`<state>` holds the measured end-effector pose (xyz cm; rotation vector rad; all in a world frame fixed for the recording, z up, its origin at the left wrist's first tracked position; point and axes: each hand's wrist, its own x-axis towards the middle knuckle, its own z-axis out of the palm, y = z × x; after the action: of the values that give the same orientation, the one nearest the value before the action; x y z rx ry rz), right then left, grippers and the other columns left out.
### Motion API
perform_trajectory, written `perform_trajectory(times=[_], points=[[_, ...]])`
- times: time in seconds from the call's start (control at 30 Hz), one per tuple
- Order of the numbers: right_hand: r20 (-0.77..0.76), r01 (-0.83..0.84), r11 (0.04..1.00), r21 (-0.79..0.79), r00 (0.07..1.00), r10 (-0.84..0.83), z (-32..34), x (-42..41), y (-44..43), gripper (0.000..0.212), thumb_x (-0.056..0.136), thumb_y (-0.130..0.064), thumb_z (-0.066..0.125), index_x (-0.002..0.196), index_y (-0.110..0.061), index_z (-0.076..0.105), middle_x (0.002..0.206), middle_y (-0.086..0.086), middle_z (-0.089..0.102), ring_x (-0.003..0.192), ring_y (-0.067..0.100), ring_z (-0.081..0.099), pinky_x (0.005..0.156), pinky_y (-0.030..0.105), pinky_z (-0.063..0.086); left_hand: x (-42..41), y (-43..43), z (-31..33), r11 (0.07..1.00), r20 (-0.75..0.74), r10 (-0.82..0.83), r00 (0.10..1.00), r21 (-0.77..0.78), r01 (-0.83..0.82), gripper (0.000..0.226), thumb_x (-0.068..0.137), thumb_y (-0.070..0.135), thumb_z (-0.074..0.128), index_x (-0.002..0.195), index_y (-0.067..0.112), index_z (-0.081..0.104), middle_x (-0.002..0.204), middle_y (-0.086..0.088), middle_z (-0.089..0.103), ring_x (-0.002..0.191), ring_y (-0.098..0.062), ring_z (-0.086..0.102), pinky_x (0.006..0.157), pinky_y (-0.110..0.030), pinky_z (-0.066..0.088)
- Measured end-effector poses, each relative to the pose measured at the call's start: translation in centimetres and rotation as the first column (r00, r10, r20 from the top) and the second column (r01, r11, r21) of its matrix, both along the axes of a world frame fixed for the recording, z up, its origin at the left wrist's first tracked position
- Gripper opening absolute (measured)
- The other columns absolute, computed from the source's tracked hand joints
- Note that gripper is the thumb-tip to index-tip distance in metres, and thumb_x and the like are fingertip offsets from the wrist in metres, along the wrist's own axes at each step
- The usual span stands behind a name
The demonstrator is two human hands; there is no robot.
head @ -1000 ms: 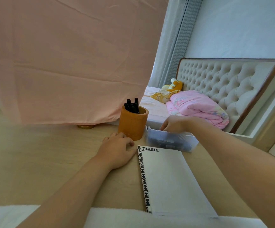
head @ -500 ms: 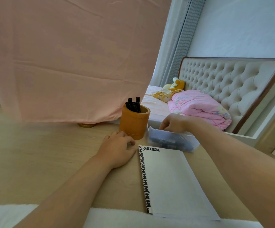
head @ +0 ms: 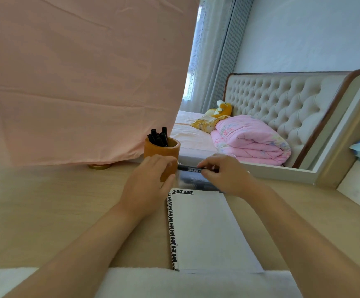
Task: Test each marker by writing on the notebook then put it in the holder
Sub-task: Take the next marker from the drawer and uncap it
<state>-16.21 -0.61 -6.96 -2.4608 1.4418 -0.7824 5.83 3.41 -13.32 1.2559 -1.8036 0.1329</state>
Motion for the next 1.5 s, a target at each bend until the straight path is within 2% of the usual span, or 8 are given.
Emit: perform_trajectory(times=[0.23,0.37,0.53,0.73,0.9,1.0,1.2,1.5], points=[[0.032,-0.091,0.994,0.056,0.995,0.089,-2.6,-0.3,1.0,0.032,0.084,-0.006,0.068,0.108,-0.027,0.072,0.092,-0.008,0.063,0.080,0.007,0.058,0.073,0.014,0.047,-0.4,0.1,-0.1,0.999,0.223,-0.036,0.974,-0.021,0.042,0.032,0.092,0.034,0.063,0.124,0.031,0.062,0.113,0.014,0.062,0.100,-0.007,0.053,0.076,-0.024,0.046],[0.257,-0.135,0.976,0.173,0.962,0.088,-2.7,-0.6,1.1,0.026,0.081,-0.004,0.076,0.096,-0.025,0.072,0.086,-0.004,0.070,0.073,0.009,0.065,0.071,0.019,0.055,0.0,0.0,-0.1,0.999,0.225,-0.021,0.974,-0.021,0.026,0.023,0.091,0.028,0.064,0.113,0.030,0.069,0.104,0.016,0.063,0.092,-0.005,0.052,0.069,-0.025,0.047],[0.674,-0.243,0.919,0.309,0.738,-0.032,-2.4,-0.7,1.6,0.013,0.084,-0.006,0.075,0.095,-0.013,0.074,0.073,0.001,0.071,0.066,0.015,0.062,0.058,0.022,0.048,-0.2,0.2,-0.1,0.998,0.134,-0.070,0.988,0.019,0.068,0.022,0.091,0.031,0.065,0.113,0.033,0.066,0.100,0.021,0.061,0.090,-0.002,0.052,0.070,-0.024,0.049],[0.838,-0.421,0.848,0.323,0.544,-0.049,-1.0,-0.1,1.8,0.015,0.099,-0.019,0.054,0.104,-0.009,0.064,0.095,0.011,0.074,0.095,0.029,0.072,0.084,0.042,0.059,-1.8,1.2,0.6,0.984,0.163,-0.178,0.971,0.048,0.172,0.026,0.093,0.044,0.055,0.116,0.034,0.064,0.094,0.022,0.061,0.089,-0.001,0.052,0.067,-0.024,0.048],[0.550,-0.275,0.913,0.301,0.833,0.070,-1.0,-0.2,1.7,0.018,0.106,-0.026,0.041,0.116,-0.023,0.056,0.069,0.003,0.052,0.060,0.019,0.053,0.064,0.041,0.057,-0.9,0.9,0.3,0.997,0.083,-0.071,0.994,0.010,0.070,0.024,0.094,0.031,0.059,0.118,0.036,0.058,0.098,0.022,0.057,0.091,0.003,0.053,0.068,-0.017,0.046],[0.229,-0.202,0.943,0.263,0.963,0.143,-1.3,0.0,1.9,0.021,0.106,-0.029,0.041,0.113,-0.031,0.061,0.075,-0.008,0.054,0.068,0.010,0.050,0.065,0.027,0.043,-0.7,0.7,0.3,1.000,0.065,-0.030,0.997,0.004,0.030,0.037,0.094,0.030,0.061,0.129,0.034,0.049,0.112,0.018,0.055,0.093,0.003,0.051,0.069,-0.013,0.044],[-0.055,-0.132,0.953,0.271,0.987,0.153,-1.5,0.6,2.3,0.034,0.104,-0.028,0.046,0.071,-0.033,0.056,0.073,-0.007,0.057,0.068,0.010,0.050,0.065,0.023,0.038,-0.9,0.7,0.1,0.996,0.288,-0.085,0.954,0.024,0.082,0.041,0.096,0.035,0.057,0.136,0.032,0.052,0.125,0.016,0.055,0.104,-0.001,0.052,0.073,-0.020,0.049],[-0.101,-0.227,0.964,0.135,0.965,0.242,-2.7,0.8,1.5,0.023,0.103,-0.028,0.048,0.106,-0.025,0.071,0.075,-0.019,0.055,0.074,0.007,0.054,0.071,0.016,0.038,-0.3,0.4,0.5,0.994,0.387,-0.109,0.915,0.040,0.101,0.036,0.097,0.041,0.039,0.114,0.026,0.068,0.093,0.010,0.065,0.080,-0.008,0.056,0.059,-0.031,0.049]])
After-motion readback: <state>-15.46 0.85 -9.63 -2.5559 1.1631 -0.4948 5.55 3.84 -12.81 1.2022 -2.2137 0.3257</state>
